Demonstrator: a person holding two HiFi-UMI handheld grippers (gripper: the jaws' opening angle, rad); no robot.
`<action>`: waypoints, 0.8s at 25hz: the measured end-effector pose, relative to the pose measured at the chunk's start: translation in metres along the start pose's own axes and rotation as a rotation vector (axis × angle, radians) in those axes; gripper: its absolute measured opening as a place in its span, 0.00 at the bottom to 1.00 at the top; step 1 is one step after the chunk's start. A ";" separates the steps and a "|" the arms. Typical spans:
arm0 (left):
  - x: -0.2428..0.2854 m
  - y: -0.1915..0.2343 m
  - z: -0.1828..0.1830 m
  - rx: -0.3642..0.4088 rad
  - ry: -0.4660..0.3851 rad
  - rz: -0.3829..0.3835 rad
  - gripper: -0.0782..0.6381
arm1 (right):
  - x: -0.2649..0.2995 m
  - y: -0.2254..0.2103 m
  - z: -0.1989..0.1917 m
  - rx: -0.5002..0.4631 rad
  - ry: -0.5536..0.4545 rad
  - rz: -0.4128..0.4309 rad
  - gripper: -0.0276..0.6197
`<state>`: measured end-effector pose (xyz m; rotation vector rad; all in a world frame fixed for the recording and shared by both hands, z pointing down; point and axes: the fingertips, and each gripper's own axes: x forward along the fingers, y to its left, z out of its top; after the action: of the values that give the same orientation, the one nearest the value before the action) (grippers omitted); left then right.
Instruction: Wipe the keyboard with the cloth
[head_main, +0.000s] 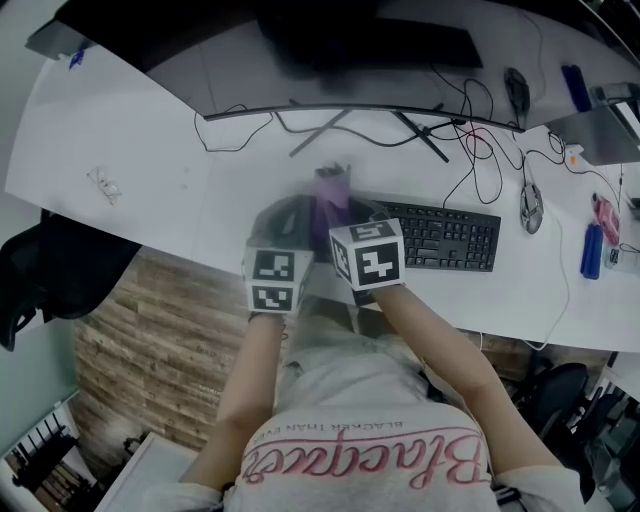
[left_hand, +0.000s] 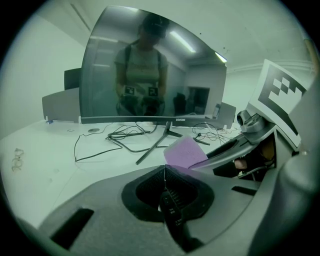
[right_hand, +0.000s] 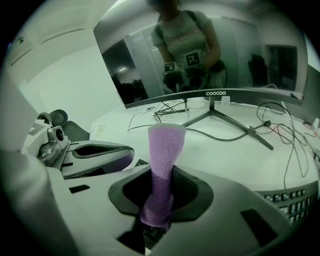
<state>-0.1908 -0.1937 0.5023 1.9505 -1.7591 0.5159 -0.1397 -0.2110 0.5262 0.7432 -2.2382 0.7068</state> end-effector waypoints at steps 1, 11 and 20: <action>0.001 -0.003 0.001 0.002 0.000 0.001 0.12 | -0.002 -0.003 -0.001 0.002 -0.001 0.001 0.17; 0.010 -0.039 0.008 0.032 0.005 -0.003 0.12 | -0.018 -0.032 -0.008 0.022 -0.007 0.001 0.17; 0.019 -0.068 0.011 0.061 0.012 -0.010 0.12 | -0.034 -0.060 -0.015 0.050 -0.010 -0.003 0.17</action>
<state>-0.1209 -0.2107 0.4980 1.9926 -1.7443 0.5826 -0.0721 -0.2321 0.5278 0.7754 -2.2348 0.7612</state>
